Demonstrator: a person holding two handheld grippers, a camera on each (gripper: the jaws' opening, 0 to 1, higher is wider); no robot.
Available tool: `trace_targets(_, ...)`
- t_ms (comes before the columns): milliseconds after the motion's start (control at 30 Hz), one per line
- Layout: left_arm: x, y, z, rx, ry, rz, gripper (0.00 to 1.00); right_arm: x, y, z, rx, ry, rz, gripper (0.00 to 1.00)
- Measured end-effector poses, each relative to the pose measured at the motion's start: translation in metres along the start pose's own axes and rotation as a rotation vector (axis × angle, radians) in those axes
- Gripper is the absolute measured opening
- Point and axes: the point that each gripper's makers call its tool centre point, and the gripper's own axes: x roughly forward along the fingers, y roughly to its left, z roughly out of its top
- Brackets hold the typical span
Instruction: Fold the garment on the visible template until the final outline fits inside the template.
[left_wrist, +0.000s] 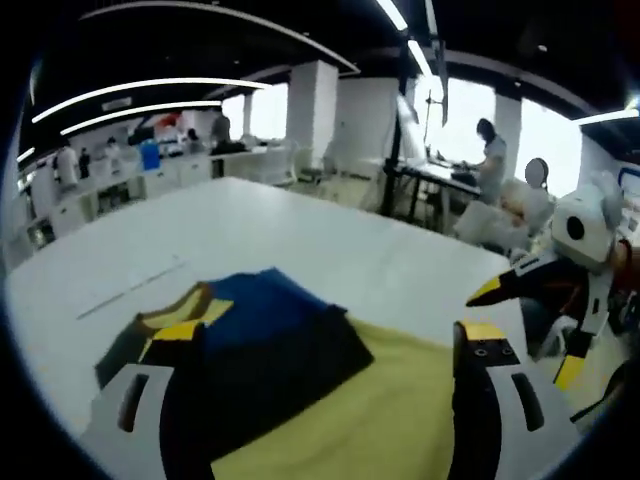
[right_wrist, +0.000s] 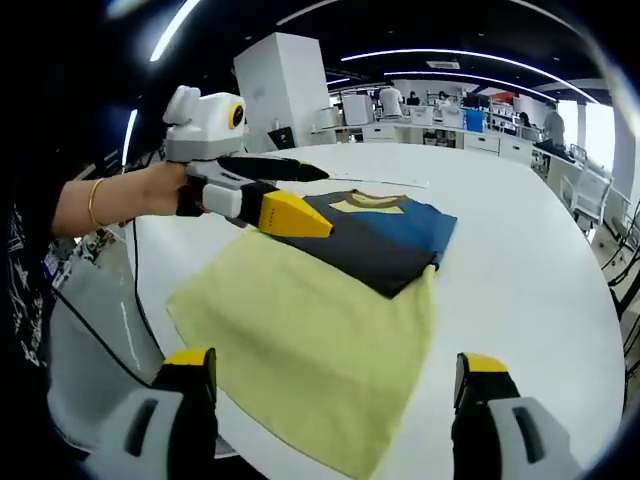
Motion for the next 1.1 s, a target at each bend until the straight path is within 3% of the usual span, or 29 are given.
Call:
trace_targets(333, -0.052, 0.010, -0.032, 0.020, 0.035, 0.070, 0.99, -0.003, 0.004, -0.003, 0.055, 0.000, 0.017, 0.99)
trace_targets(667, -0.104, 0.014, -0.072, 0.004, 0.094, 0.124, 0.96, -0.009, 0.005, -0.021, 0.056, 0.060, 0.006, 0.99)
trace_targets(833, -0.125, 0.018, -0.098, -0.066, 0.149, 0.158, 0.92, -0.010, 0.004, -0.032, 0.091, 0.086, -0.006, 0.97)
trace_targets(1033, -0.145, 0.017, -0.111, -0.100, 0.168, 0.184, 0.86, -0.012, 0.004, -0.043, 0.090, 0.110, -0.011, 0.96)
trace_targets(1100, -0.154, 0.023, -0.118, -0.150, 0.174, 0.218, 0.84, -0.011, 0.004, -0.046, 0.090, 0.113, -0.020, 0.95)
